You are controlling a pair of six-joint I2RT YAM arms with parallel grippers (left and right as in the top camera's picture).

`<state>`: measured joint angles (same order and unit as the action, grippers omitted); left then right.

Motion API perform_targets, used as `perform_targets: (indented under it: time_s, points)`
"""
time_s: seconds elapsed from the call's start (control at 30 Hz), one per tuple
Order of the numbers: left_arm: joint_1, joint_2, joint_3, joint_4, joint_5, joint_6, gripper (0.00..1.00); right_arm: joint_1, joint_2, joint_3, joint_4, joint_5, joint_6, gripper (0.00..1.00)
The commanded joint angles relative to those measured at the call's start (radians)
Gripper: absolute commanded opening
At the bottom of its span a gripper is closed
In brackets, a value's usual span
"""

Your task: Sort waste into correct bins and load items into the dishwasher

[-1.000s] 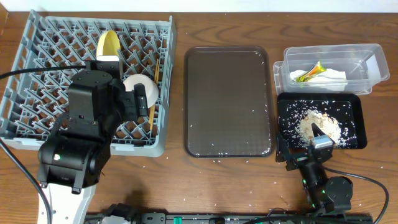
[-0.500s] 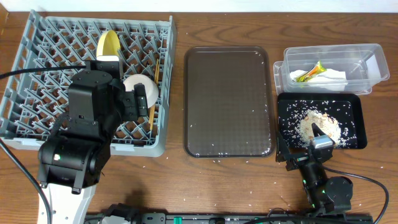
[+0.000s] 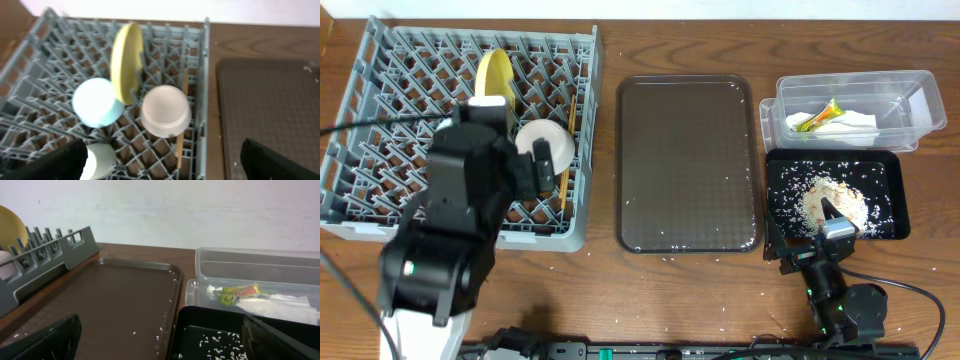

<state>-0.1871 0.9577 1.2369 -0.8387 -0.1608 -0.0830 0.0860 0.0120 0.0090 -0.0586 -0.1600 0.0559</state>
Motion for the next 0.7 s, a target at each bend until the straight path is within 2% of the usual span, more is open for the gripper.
perform_targets:
  time_s: [0.0,0.27,0.37,0.5,0.67]
  points:
    - [0.029,-0.103,-0.098,0.078,-0.042,-0.045,0.98,-0.008,-0.006,-0.003,-0.001,0.006,-0.009,0.99]
    - [0.072,-0.411,-0.554,0.571,-0.022,-0.056,0.98,-0.008,-0.006,-0.003,-0.001,0.006,-0.009,0.99]
    - [0.077,-0.523,-0.699,0.684,-0.003,-0.056,0.98,-0.008,-0.006,-0.003,-0.001,0.006,-0.009,0.99]
    - [0.078,-0.678,-0.852,0.769,0.019,-0.041,0.98,-0.008,-0.006,-0.003,-0.001,0.006,-0.009,0.99]
    - [0.078,-0.854,-0.978,0.774,0.019,-0.023,0.98,-0.008,-0.006,-0.003,-0.001,0.006,-0.009,0.99]
